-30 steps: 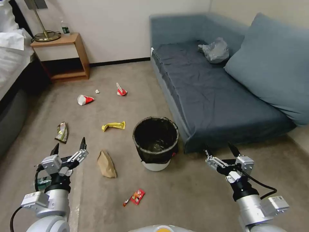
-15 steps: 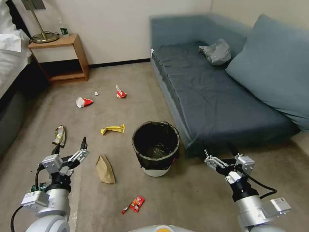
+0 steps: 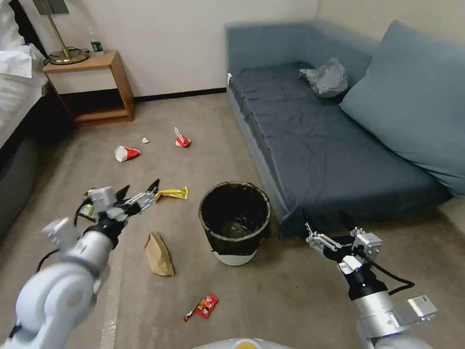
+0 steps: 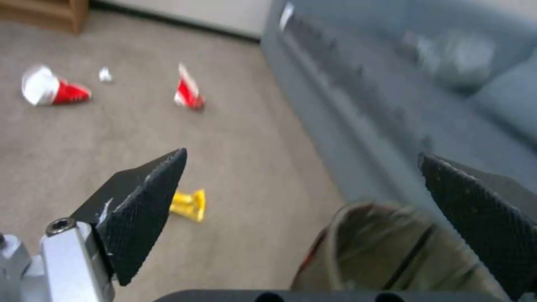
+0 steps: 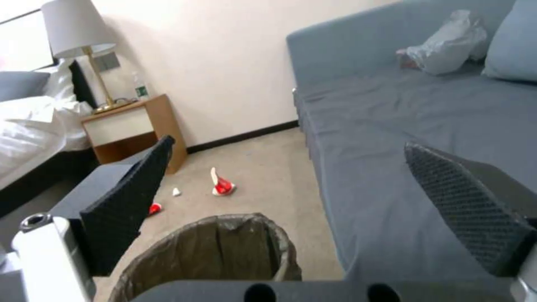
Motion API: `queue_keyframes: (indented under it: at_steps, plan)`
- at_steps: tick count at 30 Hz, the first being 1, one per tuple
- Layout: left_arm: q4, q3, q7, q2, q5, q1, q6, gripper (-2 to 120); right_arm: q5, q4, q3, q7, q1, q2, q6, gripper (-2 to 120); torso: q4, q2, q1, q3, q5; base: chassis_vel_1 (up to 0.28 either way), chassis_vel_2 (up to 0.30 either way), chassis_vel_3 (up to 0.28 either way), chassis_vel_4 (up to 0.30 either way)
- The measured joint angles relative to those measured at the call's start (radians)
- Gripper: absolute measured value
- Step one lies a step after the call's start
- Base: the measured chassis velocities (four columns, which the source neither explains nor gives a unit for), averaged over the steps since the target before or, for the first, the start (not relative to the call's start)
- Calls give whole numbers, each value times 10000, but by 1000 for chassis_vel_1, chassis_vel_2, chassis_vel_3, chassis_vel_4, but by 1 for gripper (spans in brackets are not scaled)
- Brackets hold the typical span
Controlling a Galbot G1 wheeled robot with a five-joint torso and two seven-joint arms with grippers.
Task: Pick up the trash can from the floor.
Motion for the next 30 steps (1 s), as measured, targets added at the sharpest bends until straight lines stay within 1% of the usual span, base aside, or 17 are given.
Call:
queue_keyframes:
  at_steps: [2, 4, 5, 6, 7, 8, 9, 10, 11, 13, 15, 16, 17, 19, 23, 25, 30]
  plan:
    - [28, 30, -13, 25, -5, -29, 14, 100, -2, -5, 0, 0, 2, 4, 0, 100, 0, 0, 0, 0, 0, 0, 0, 0, 0]
    - [551, 644, -253, 400, -129, -560, 215, 100, -38, -97, 3, -18, 44, 83, 11, 100, 3, 0, 1, 0, 1, 0, 0, 0, 0]
    - [551, 644, -253, 400, -129, -560, 215, 100, -38, -97, 3, -18, 44, 83, 11, 100, 3, 0, 1, 0, 1, 0, 0, 0, 0]
    - [736, 936, -327, 506, -235, -808, 273, 100, -53, -129, 6, -26, 68, 120, 17, 100, 2, 0, 0, 1, 1, 0, 0, 0, 0]
    - [1009, 1517, -440, 641, -531, -1318, 599, 100, -76, -196, 15, -37, 109, 183, 23, 100, 1, 0, 0, 0, 2, 0, 0, 0, 0]
    - [1009, 1517, -440, 641, -531, -1318, 599, 100, -76, -196, 15, -37, 109, 183, 23, 100, 1, 0, 0, 0, 2, 0, 0, 0, 0]
    - [1145, 1913, -467, 685, -730, -1638, 835, 100, -90, -251, 23, -39, 143, 219, 24, 100, 0, 0, 0, 1, 2, 0, 0, 0, 0]
    - [1406, 2582, -537, 723, -836, -2174, 1103, 100, -106, -348, 41, -40, 209, 269, 27, 100, -1, 0, 0, 1, 2, 0, 0, 0, 0]
    - [1406, 2582, -537, 723, -836, -2174, 1103, 100, -106, -348, 41, -40, 209, 269, 27, 100, -1, 0, 0, 1, 2, 0, 0, 0, 0]
    - [1756, 3184, -548, 732, -833, -2723, 1311, 100, -109, -450, 64, -41, 292, 290, 26, 100, -1, 0, 0, 1, 2, 0, 0, 0, 0]
    - [1863, 3348, -570, 730, -822, -2874, 1340, 100, -106, -478, 72, -40, 318, 294, 26, 100, 1, 0, 0, 1, 4, 0, 0, 0, 0]
    - [2163, 3728, -606, 679, -775, -3268, 1398, 100, -87, -545, 101, -40, 378, 298, 26, 100, 1, 0, 0, 1, 3, 0, 0, 0, 0]
    - [2163, 3728, -606, 679, -775, -3268, 1398, 100, -87, -545, 101, -40, 378, 298, 26, 100, 1, 0, 0, 1, 3, 0, 0, 0, 0]
    - [2626, 4217, -700, 534, -642, -3770, 1468, 100, -52, -635, 142, -40, 440, 299, 27, 100, 0, 0, 1, 1, 4, 0, 0, 0, 0]
    - [3042, 4575, -791, 327, -508, -4087, 1497, 100, -37, -695, 154, -41, 476, 302, 28, 100, 0, 0, 0, 1, 4, 0, 0, 0, 0]
    - [3517, 4896, -970, -42, -403, -4334, 1545, 100, -15, -724, 162, -41, 508, 312, 31, 100, -1, 0, 1, 1, 3, 0, 0, 0, 0]
    - [4039, 5208, -1069, -508, -43, -4423, 1577, 99, 31, -752, 178, -37, 561, 304, 31, 100, 1, 0, 0, 1, 3, 0, 0, 0, 0]
